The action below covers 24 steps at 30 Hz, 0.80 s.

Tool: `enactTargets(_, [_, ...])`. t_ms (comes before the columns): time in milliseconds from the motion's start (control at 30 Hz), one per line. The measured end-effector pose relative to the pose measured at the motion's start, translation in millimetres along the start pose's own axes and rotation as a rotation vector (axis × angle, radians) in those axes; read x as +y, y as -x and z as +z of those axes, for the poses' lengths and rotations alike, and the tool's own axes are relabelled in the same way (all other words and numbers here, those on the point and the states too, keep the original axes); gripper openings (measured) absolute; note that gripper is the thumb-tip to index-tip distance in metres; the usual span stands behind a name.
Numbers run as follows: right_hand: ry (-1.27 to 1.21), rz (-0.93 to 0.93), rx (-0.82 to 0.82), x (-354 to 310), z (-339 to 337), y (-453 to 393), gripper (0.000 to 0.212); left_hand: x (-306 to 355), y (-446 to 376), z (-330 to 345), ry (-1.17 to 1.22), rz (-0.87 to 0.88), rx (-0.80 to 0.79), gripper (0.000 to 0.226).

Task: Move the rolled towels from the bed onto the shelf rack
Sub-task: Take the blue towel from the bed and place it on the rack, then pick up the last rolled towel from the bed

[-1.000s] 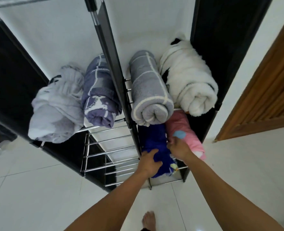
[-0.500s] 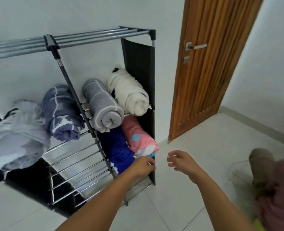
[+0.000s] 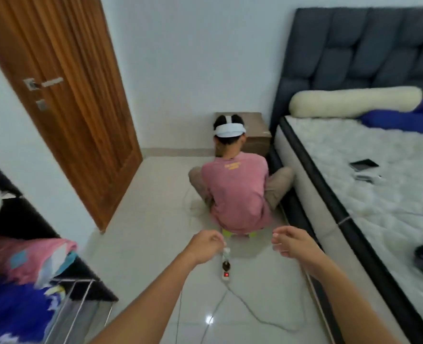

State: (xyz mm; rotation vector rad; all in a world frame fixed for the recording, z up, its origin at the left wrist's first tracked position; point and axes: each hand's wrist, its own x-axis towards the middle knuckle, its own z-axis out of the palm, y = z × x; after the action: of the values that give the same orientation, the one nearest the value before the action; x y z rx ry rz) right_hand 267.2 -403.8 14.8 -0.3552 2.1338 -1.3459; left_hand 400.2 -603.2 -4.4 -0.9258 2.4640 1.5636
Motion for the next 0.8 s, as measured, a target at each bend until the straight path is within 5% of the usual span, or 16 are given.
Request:
enactTargets(433, [-0.443,0.387,0.676,206,-267,109,0.011,170,-73,306,-0.339,0.230,-0.548,0.008])
enactTargets(600, [-0.454,0.449,0.802,251,-346,109,0.019,213,-100,394,-0.367,0.201,-0.619,0.007])
enactTargets(800, [-0.386,0.482,0.752,259,-413,53,0.027,254,-149,450,-0.338,0.071,-0.631,0.026])
